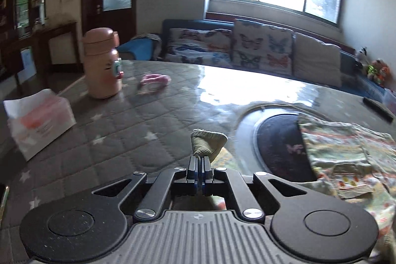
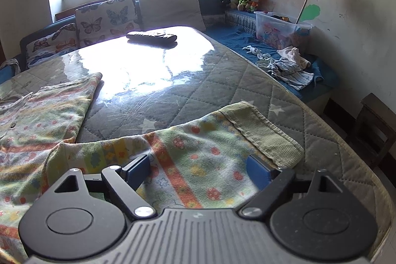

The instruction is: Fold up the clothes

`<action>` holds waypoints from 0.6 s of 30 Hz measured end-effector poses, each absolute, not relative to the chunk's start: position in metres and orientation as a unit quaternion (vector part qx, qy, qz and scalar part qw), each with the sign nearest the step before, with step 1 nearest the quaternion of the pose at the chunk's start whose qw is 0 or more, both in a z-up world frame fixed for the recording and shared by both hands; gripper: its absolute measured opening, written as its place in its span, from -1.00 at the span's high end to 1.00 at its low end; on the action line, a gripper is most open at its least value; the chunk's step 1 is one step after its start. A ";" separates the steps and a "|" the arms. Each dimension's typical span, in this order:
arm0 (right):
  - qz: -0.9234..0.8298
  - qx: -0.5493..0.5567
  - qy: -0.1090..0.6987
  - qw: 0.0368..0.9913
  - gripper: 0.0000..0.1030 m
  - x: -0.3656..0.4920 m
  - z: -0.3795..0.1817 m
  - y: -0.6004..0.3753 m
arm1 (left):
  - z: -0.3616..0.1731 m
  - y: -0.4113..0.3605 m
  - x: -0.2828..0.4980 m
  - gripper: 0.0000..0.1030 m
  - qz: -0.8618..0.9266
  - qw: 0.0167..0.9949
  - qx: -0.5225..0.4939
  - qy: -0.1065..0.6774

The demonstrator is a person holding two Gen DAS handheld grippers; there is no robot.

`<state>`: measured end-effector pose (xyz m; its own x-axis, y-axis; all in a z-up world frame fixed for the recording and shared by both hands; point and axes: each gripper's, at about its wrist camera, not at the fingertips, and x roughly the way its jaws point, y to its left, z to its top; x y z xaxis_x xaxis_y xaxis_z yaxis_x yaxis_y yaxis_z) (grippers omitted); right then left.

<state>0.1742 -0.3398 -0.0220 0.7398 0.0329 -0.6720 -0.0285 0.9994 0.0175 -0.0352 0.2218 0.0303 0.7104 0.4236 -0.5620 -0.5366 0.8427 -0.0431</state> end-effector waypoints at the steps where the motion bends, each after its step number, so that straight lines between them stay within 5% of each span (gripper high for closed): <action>1: 0.016 0.002 0.360 0.933 -0.70 0.174 -0.022 -0.339 | 0.027 0.225 -0.038 0.94 0.273 0.916 -0.097 0.276; 13: 0.016 -0.002 0.363 0.932 -0.73 0.174 -0.021 -0.336 | 0.005 0.243 -0.075 0.91 0.310 0.884 -0.145 0.319; 18: 0.015 0.001 0.364 0.931 -0.73 0.174 -0.021 -0.336 | 0.009 0.240 -0.052 0.38 0.304 0.890 -0.112 0.321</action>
<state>0.1742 -0.3361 -0.0210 0.7351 0.0286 -0.6773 -0.0275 0.9995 0.0123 -0.0518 0.2399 0.0093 0.6095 0.4687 -0.6395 -0.6125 0.7905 -0.0044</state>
